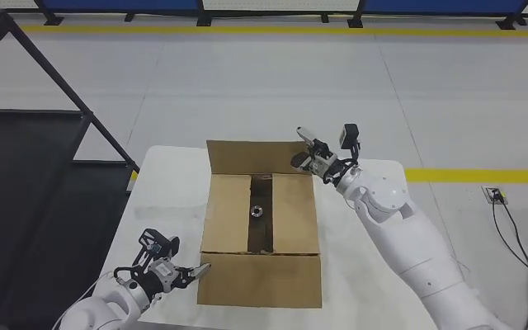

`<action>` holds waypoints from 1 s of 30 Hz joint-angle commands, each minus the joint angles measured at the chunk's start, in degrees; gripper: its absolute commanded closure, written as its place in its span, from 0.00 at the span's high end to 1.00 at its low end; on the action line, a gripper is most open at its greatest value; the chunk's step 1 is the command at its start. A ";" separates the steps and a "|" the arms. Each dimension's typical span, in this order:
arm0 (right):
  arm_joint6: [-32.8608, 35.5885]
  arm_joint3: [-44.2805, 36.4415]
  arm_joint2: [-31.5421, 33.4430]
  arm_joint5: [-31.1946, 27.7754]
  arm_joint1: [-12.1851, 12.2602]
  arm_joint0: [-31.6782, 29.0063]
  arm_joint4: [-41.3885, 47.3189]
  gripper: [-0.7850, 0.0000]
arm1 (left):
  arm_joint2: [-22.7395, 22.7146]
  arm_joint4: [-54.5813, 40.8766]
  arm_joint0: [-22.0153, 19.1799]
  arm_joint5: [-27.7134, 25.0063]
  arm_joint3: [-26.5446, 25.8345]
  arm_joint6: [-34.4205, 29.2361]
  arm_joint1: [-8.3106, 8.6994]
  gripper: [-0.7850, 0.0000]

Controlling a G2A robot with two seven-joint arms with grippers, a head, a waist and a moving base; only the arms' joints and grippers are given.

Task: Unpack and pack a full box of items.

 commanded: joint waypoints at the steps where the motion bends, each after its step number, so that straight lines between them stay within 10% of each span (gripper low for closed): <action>1: 0.02 -0.04 0.02 -0.02 0.01 -0.03 0.02 1.00 | 0.00 0.00 -0.01 0.01 0.01 0.00 0.00 1.00; 12: -1.70 0.09 -0.31 0.76 -0.32 0.01 0.00 1.00 | 0.05 -0.06 0.04 0.40 0.00 0.30 -0.02 1.00; 30: -6.86 24.27 -9.72 -2.40 -9.38 12.37 4.41 1.00 | 1.06 1.65 1.45 1.81 0.15 2.04 0.28 1.00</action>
